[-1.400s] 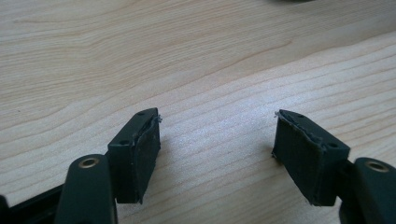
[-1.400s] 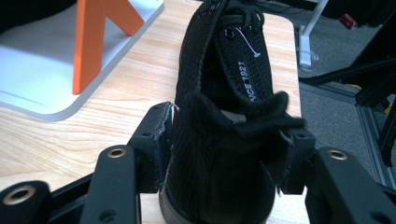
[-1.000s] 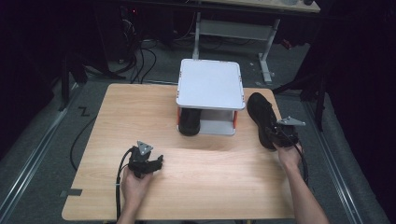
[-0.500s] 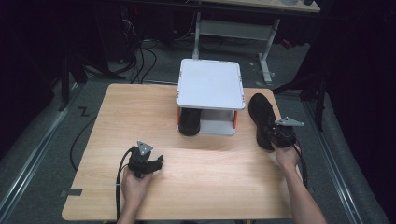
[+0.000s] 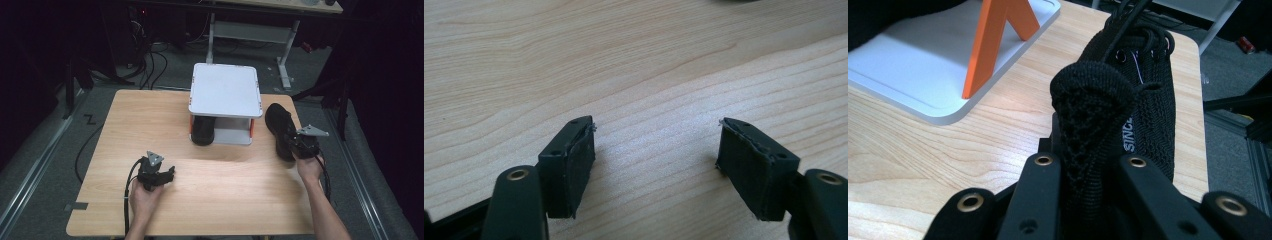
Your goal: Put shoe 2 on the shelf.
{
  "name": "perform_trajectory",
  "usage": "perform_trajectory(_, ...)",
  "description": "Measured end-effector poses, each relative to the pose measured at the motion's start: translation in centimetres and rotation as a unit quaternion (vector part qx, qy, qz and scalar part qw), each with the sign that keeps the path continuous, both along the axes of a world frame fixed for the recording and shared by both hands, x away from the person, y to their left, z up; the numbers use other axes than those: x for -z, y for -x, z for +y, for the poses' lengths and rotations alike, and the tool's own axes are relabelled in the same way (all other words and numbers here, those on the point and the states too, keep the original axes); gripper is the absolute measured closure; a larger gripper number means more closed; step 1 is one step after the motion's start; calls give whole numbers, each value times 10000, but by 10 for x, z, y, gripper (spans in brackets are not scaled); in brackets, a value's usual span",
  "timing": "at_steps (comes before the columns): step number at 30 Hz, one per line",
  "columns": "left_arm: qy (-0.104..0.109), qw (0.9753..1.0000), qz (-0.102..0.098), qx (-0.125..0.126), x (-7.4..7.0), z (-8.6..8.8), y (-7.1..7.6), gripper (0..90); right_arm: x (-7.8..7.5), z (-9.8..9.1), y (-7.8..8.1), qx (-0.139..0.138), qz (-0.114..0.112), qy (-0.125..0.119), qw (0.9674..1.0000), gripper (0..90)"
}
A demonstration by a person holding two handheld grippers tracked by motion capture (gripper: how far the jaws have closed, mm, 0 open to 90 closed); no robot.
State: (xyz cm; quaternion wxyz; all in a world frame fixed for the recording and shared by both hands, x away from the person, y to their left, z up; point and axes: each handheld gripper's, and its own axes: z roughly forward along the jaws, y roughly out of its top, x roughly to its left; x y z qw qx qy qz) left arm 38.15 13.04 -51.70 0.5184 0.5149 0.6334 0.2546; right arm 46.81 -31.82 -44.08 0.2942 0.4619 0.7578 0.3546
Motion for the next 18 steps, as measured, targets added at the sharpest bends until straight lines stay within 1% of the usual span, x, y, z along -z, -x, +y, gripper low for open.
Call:
perform_trajectory(7,-1,10000,3,2,0,0,0,310,-7,0,6,-62,-57,8,10000,851)
perform_trajectory(12,2,10000,3,2,0,0,0,310,-13,-1,12,-107,-117,-48,9999,852)
perform_trajectory(15,-1,10000,3,4,0,0,0,309,-18,-2,19,-175,-205,-87,9996,852)
perform_trajectory(18,0,10000,3,3,0,0,0,309,-21,-1,22,-226,-258,-75,9994,852)
